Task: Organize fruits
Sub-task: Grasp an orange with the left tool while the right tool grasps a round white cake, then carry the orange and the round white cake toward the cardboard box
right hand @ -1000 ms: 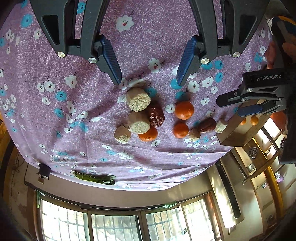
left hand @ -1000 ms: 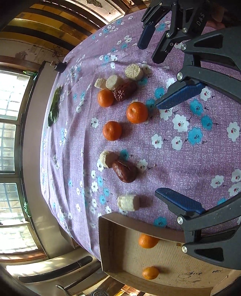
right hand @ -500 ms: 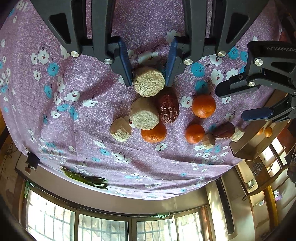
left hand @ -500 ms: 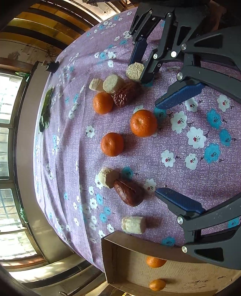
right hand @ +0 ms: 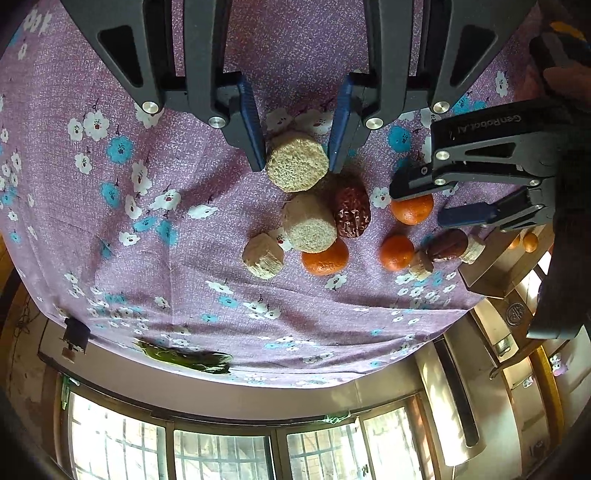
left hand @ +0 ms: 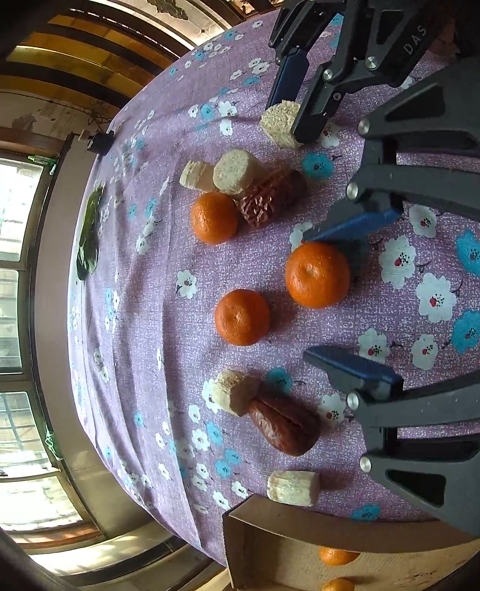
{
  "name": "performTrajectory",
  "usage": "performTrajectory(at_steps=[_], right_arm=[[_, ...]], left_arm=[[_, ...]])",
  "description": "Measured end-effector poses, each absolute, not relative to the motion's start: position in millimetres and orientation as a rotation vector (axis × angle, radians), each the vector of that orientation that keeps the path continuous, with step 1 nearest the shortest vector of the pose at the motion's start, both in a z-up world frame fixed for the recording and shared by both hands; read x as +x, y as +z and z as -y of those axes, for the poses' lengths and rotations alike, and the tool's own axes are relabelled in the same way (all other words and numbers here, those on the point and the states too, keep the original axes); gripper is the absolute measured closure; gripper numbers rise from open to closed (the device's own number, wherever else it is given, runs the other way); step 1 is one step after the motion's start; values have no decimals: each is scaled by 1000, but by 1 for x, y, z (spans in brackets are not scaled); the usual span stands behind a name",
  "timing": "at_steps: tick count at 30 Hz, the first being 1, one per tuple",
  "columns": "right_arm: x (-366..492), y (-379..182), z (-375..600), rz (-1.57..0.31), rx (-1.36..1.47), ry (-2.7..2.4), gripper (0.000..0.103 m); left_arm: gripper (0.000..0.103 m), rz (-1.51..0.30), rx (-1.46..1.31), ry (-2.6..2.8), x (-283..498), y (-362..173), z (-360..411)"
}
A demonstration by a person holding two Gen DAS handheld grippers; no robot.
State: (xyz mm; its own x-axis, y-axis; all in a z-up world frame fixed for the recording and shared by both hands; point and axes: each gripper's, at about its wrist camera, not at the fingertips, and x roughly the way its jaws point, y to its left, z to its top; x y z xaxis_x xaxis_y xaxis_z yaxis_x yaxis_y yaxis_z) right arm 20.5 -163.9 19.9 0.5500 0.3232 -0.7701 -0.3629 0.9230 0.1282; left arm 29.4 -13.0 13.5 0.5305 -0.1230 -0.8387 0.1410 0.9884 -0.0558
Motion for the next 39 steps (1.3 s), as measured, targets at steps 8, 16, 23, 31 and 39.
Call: performTrajectory(at_steps=[8,16,23,31,39], right_arm=[[14,26,160,-891,-48,409,66],[1,37,151,-867,-28,418,65],[-8,45,139,-853,-25,435,65],[-15,56,110,-830,-40,479,65],[-17,61,70,-822,-66,542,65]], left_arm=[[72,-992,0,-176,18,20,7],[72,-951,-31,-158,-3,42,-9],[71,-934,-51,-138,-20,54,-31],[71,-886,-45,-67,-36,69,-68],[71,-858,-47,24,-47,78,-113]])
